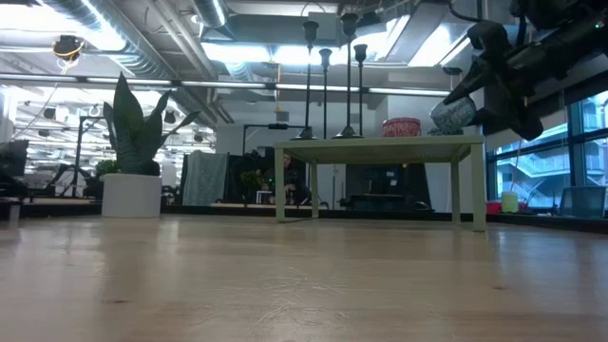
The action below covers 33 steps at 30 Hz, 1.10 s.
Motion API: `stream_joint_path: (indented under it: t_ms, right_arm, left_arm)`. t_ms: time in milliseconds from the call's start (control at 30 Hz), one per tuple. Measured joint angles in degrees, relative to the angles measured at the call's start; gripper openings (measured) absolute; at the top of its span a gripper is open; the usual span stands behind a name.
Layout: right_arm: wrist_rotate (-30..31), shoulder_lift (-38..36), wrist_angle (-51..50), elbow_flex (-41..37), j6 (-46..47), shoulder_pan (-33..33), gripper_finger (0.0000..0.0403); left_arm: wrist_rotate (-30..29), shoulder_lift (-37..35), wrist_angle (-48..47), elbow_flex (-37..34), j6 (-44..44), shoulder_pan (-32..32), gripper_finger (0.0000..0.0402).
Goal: Pick & Place candle stick holders
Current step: Put the light blue scented candle on the shelf
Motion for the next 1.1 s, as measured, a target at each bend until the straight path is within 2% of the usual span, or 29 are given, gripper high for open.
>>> stream_joint_path:
  t_ms: [100,300,467,600,1100]
  right_arm:
    - [0.0,0.0,0.0,0.0,-0.04,0.0,0.0205]
    - [-0.02,0.0,0.0,0.0,-1.88,0.0,0.0205]
    - [-0.46,0.0,-0.02,0.0,-4.27,0.0,0.0205]
    - [0.88,0.0,0.8,0.0,-1.63,0.02,0.0205]
    - [3.48,0.0,0.48,0.0,-3.16,0.02,0.0205]
  left_arm:
    - [0.6,0.28,-3.22,-0.36,-4.21,4.01,0.0323]
    - [3.49,0.44,-3.72,-1.38,-4.16,7.87,0.0323]
    - [3.83,0.24,-3.67,-1.38,-1.77,8.06,0.0323]
    - [4.14,0.24,-3.76,-1.38,-1.4,8.04,0.0323]
    - [4.62,0.24,-4.05,-1.38,-0.57,8.04,0.0323]
